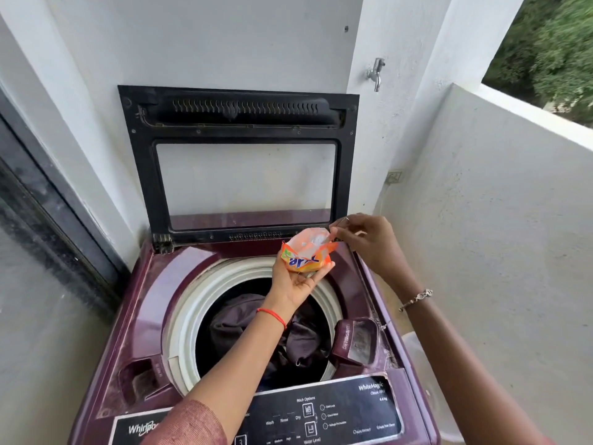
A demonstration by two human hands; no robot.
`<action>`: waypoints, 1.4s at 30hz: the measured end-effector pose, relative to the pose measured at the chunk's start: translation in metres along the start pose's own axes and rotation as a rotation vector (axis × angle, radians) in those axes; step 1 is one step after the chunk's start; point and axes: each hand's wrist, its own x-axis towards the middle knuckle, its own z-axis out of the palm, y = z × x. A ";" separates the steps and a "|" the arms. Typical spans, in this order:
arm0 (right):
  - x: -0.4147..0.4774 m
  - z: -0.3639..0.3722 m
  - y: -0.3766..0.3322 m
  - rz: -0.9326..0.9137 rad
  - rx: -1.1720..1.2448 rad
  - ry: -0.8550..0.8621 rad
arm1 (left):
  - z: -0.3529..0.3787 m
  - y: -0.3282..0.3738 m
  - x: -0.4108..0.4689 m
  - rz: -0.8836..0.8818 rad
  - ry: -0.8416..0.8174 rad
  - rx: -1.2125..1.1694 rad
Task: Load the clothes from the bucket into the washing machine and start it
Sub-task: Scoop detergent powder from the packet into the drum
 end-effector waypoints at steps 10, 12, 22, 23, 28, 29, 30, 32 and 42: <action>-0.016 0.002 -0.017 -0.344 -0.166 0.077 | -0.011 0.001 0.014 0.095 -0.007 0.033; -0.021 0.007 -0.019 -0.406 -0.230 0.113 | -0.010 0.001 0.014 0.097 -0.014 0.009; -0.037 0.042 -0.008 -0.232 -0.133 0.441 | 0.004 0.002 0.005 0.067 0.042 0.040; -0.037 0.044 -0.005 -0.169 -0.078 0.467 | 0.006 0.001 0.005 0.066 0.054 0.053; -0.036 0.050 0.004 0.159 0.211 0.523 | 0.008 0.001 0.008 0.057 0.092 0.071; -0.036 0.050 0.005 0.213 0.268 0.532 | 0.008 0.002 0.008 0.055 0.100 0.061; -0.035 0.049 0.006 0.272 0.345 0.544 | 0.009 0.002 0.007 0.047 0.104 0.047; -0.035 0.048 0.008 0.371 0.537 0.545 | 0.011 0.004 0.005 0.037 0.115 0.042; -0.044 0.024 -0.002 0.526 0.962 0.544 | 0.019 0.008 0.004 -0.017 0.101 0.101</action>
